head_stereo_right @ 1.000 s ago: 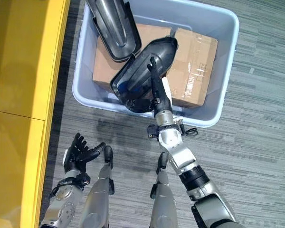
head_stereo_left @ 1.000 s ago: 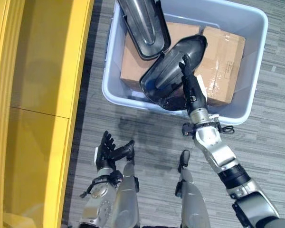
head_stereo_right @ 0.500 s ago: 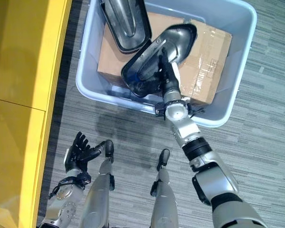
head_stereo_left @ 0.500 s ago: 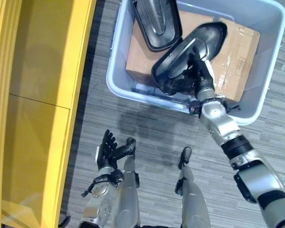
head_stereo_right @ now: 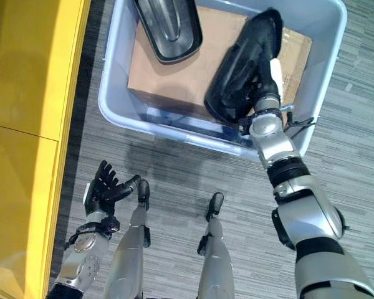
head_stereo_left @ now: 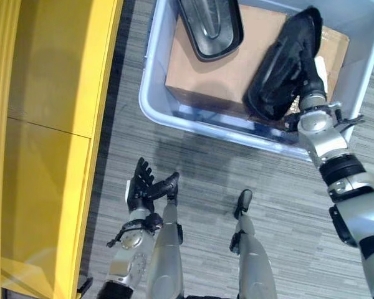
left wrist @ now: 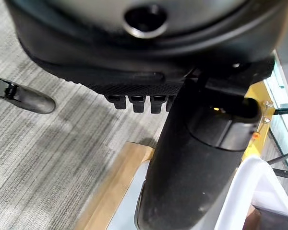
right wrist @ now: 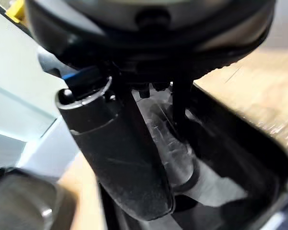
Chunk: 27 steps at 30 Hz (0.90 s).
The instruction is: Move parts from the plastic box to the shelf.
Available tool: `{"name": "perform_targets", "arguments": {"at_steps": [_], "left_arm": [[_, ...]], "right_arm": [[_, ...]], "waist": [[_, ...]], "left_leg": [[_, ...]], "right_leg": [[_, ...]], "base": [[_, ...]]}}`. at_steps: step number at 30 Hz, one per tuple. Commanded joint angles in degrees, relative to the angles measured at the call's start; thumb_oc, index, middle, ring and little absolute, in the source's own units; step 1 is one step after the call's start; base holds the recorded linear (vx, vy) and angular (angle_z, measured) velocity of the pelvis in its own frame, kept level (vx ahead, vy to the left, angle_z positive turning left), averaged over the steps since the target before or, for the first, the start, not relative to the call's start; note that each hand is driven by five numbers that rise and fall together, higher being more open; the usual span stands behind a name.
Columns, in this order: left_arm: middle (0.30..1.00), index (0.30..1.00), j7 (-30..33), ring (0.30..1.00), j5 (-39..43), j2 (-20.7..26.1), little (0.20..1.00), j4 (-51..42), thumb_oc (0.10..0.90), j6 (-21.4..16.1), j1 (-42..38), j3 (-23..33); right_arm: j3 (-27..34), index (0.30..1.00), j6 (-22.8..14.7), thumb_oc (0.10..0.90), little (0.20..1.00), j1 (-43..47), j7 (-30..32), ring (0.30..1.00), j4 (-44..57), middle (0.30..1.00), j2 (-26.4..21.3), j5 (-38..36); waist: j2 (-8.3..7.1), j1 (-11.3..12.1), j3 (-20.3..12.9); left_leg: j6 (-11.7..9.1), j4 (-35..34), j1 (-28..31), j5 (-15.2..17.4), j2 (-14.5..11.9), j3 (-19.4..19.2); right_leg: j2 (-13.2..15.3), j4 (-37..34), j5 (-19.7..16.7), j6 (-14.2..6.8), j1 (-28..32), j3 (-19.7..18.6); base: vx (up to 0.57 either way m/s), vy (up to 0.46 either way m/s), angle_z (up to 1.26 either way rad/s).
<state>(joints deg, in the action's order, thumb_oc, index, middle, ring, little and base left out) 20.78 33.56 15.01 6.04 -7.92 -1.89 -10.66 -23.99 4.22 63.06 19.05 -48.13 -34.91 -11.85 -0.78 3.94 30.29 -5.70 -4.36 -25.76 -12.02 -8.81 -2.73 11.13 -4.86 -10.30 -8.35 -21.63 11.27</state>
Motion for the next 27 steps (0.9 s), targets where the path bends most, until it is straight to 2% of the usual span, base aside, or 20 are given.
{"name": "perform_targets", "arguments": {"at_steps": [1,7,12,13,19,22,27], "left_arm": [[1.000,1.000,0.4,1.000,-0.1,2.9,1.000,-7.2,0.900,-4.4,1.4,0.9],[1.000,1.000,0.6,1.000,-0.1,2.9,1.000,-7.4,0.900,-4.3,1.5,2.0],[1.000,1.000,1.2,1.000,-0.6,2.6,1.000,-7.3,0.900,-3.9,1.8,3.1],[1.000,1.000,1.3,1.000,-1.0,2.5,1.000,-7.3,0.900,-3.8,1.9,3.5],[1.000,1.000,1.3,1.000,-1.6,2.5,1.000,-7.9,0.900,-3.5,2.9,4.1],[1.000,1.000,1.4,1.000,-2.1,2.3,1.000,-8.2,0.900,-3.4,3.7,5.0],[1.000,1.000,1.6,1.000,-2.5,2.0,1.000,-7.8,0.900,-3.0,4.3,5.2]], "right_arm": [[-3.3,1.000,-2.3,0.900,1.000,6.8,1.8,1.000,-1.0,1.000,-5.7,2.9],[-1.6,1.000,-2.8,0.900,1.000,4.3,3.2,1.000,8.4,1.000,-7.2,4.3],[2.5,1.000,-2.6,0.900,1.000,-2.2,4.6,1.000,22.7,1.000,-8.4,9.8],[4.8,1.000,-2.6,0.900,1.000,-5.2,4.9,1.000,28.0,1.000,-8.6,12.4],[9.6,1.000,-2.4,0.900,1.000,-11.2,5.1,1.000,38.2,1.000,-8.8,18.5],[13.4,1.000,-3.0,0.900,1.000,-15.5,5.7,1.000,45.8,1.000,-7.3,22.8],[17.3,1.000,-4.1,0.900,1.000,-21.5,5.8,1.000,52.0,1.000,-3.5,24.0]], "waist": [[-2.77,0.0,-0.5],[-3.12,-0.9,-0.5],[-3.29,-1.9,-0.5],[-3.30,-2.3,-0.5],[-3.11,-2.6,-0.5],[-2.81,-3.1,-0.5],[-2.76,-3.6,-0.5]], "left_leg": [[0.0,-0.6,6.1,5.0,-1.2,0.1],[-0.1,-0.6,7.0,5.2,-1.2,-0.3],[0.0,-0.6,7.9,5.6,-1.2,-0.6],[0.0,-0.6,8.1,5.7,-1.2,-0.7],[0.1,-0.6,8.6,5.8,-1.2,-1.0],[0.1,-0.6,8.9,5.9,-1.3,-1.2],[0.3,-0.6,9.2,6.0,-1.3,-1.5]], "right_leg": [[0.9,3.6,1.5,0.5,-0.3,-1.2],[0.8,3.6,1.6,0.5,0.1,-1.7],[0.7,3.6,1.7,0.4,0.5,-2.1],[0.7,3.7,1.9,0.5,0.7,-2.2],[0.7,3.8,2.0,0.4,0.9,-2.4],[0.6,3.9,2.1,0.4,0.9,-2.7],[0.5,3.9,2.1,0.3,1.0,-3.1]], "base": [[0.00,0.000,0.00],[0.00,0.000,-0.01],[0.01,-0.001,-0.07],[0.00,-0.003,-0.05],[0.00,-0.003,-0.03],[0.00,-0.001,-0.07],[0.00,0.000,-0.03]]}}
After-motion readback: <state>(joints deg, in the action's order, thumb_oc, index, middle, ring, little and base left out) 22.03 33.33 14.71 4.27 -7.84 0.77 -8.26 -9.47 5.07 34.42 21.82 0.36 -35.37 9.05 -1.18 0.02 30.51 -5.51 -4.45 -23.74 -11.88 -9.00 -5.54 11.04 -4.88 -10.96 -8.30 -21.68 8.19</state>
